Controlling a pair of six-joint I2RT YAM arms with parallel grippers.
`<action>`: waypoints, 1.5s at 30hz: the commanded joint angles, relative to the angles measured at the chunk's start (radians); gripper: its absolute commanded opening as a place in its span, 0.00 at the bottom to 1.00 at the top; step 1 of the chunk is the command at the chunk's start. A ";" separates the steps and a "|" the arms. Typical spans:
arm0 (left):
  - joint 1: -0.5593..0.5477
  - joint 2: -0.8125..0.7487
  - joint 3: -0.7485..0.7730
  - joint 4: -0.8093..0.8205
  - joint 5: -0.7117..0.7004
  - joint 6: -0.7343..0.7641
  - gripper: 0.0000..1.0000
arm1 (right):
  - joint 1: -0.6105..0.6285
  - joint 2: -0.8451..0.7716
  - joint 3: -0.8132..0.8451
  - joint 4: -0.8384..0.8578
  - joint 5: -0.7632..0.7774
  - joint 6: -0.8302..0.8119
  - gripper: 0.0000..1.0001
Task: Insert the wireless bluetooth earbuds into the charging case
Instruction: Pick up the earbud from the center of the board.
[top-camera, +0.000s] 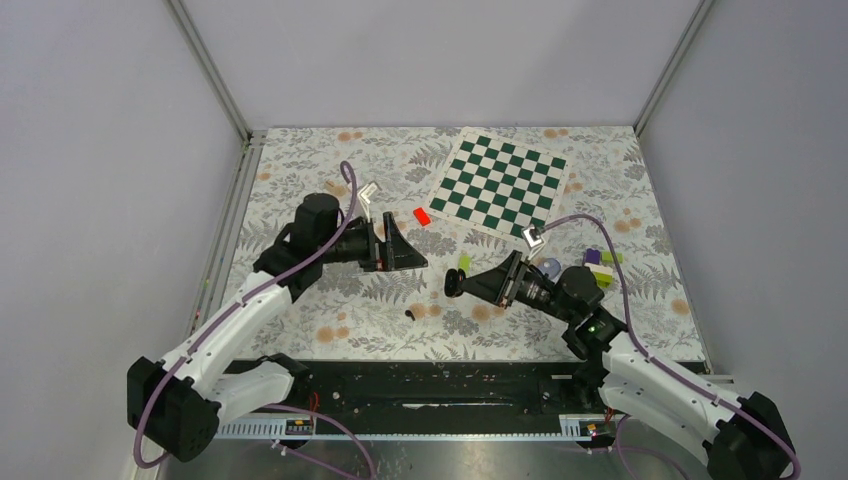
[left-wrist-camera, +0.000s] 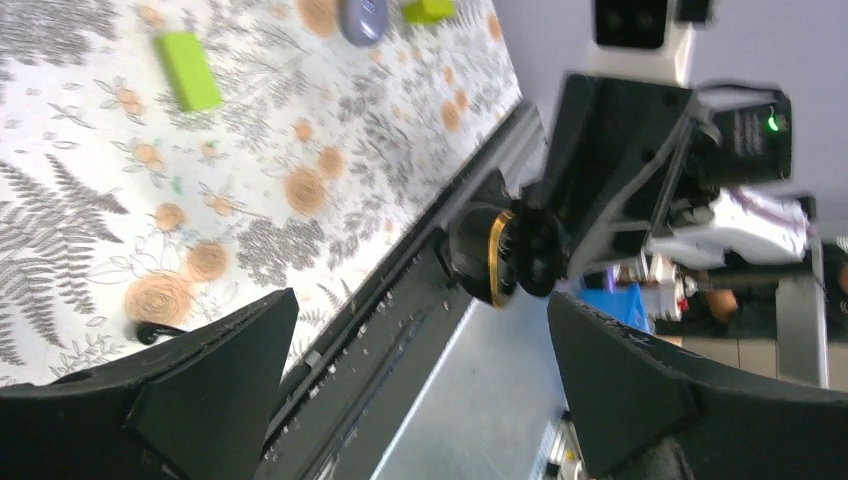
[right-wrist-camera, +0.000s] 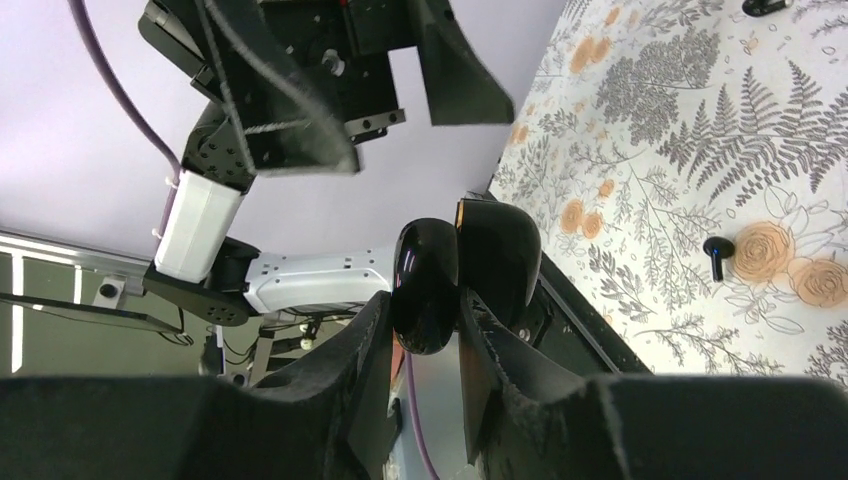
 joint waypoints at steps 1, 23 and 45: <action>0.009 0.029 -0.113 0.196 -0.206 -0.167 0.99 | -0.006 -0.076 0.002 -0.064 0.016 -0.044 0.01; -0.123 0.329 0.019 -0.084 -0.953 -0.125 0.56 | -0.005 -0.531 0.024 -0.826 0.202 -0.193 0.00; -0.397 0.314 -0.026 -0.310 -0.890 -0.593 0.48 | -0.006 -0.300 0.119 -0.796 0.126 -0.238 0.00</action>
